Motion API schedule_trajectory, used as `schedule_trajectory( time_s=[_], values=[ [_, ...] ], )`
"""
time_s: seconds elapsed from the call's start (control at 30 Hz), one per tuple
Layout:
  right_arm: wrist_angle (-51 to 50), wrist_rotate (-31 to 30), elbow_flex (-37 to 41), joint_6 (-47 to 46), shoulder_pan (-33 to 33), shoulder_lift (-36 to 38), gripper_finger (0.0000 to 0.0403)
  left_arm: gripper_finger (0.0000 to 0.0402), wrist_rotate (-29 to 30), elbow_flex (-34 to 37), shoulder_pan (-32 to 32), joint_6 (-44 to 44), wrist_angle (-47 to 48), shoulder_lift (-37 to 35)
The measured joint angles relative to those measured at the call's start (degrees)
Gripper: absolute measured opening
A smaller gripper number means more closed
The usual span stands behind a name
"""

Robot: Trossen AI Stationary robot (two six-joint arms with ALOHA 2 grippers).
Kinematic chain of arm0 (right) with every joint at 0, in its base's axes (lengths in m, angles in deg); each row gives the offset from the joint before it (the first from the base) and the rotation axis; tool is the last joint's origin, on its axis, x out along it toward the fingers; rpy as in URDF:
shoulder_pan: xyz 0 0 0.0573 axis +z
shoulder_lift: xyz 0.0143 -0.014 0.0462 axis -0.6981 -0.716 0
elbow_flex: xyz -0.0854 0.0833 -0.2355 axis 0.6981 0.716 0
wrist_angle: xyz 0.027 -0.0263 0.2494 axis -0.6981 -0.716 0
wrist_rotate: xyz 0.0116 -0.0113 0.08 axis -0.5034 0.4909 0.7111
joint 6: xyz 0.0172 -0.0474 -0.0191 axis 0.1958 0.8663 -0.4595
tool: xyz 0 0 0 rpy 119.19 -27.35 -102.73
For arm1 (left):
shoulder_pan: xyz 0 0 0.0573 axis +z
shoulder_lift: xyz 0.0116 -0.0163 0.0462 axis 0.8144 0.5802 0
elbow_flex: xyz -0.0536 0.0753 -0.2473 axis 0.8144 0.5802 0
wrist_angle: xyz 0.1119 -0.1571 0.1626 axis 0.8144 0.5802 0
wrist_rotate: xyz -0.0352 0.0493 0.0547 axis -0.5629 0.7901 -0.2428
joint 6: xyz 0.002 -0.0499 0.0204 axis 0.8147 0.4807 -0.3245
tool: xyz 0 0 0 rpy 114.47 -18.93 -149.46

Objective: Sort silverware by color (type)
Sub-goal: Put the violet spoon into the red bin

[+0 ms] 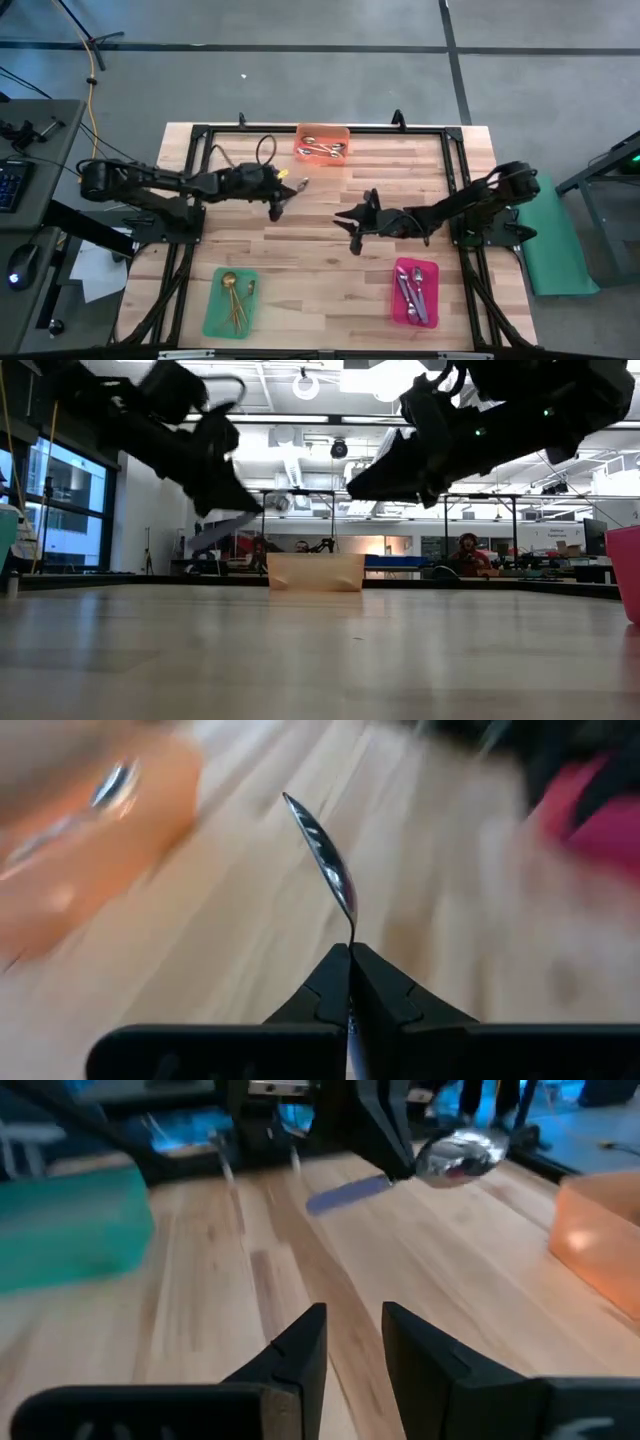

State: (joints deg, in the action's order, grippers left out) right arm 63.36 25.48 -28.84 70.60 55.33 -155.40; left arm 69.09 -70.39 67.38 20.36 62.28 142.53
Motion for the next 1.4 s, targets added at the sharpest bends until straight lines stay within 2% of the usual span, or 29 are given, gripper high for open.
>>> schedule_trajectory(
  time_s=[0.13,0.27,0.47,0.67,0.8,1.0,1.13,1.3,1.4],
  values=[
    [9.05,0.05,-0.41,0.23,-0.12,-4.22,0.0093,0.0001,0.39,3.72,-4.1,3.32,-16.52,-0.14],
    [11.54,0.08,-3.29,1.42,-0.28,-7.43,0.0131,0.0001,2.33,5.81,-8.06,3.64,-29.24,0.81],
    [11.52,0.48,-10.57,1.24,-1.11,-10.77,0.0204,0.0,4.26,5.92,-12.65,1.51,-39.3,2.05],
    [12.77,7.38,-15.62,1.59,-2.44,-11.3,0.0212,0.0,6.13,5.89,-15.6,-1.94,-44.68,2.34],
    [13.4,12.31,-18.08,1.29,-3.63,-11.3,0.0204,0.0,7.61,5.87,-16.93,-3.77,-46.18,2.34],
    [10.79,13.27,-21.41,1.29,-4.67,-11.3,0.0179,0.0,8.14,5.86,-17.6,-5.01,-48.86,2.34],
    [7.01,13.3,-23.23,1.65,-5.08,-11.3,0.0127,0.0,8.16,5.84,-17.58,-5.13,-49.55,2.34],
    [3.17,15.27,-24.98,2.8,-5.46,-11.3,0.0029,0.0,7.74,5.84,-17.58,-5.52,-50.89,2.37],
    [0.95,15.62,-25.64,3.92,-5.46,-11.1,0.0014,0.0002,6.96,5.87,-17.58,-5.72,-50.75,2.37]
  ],
)
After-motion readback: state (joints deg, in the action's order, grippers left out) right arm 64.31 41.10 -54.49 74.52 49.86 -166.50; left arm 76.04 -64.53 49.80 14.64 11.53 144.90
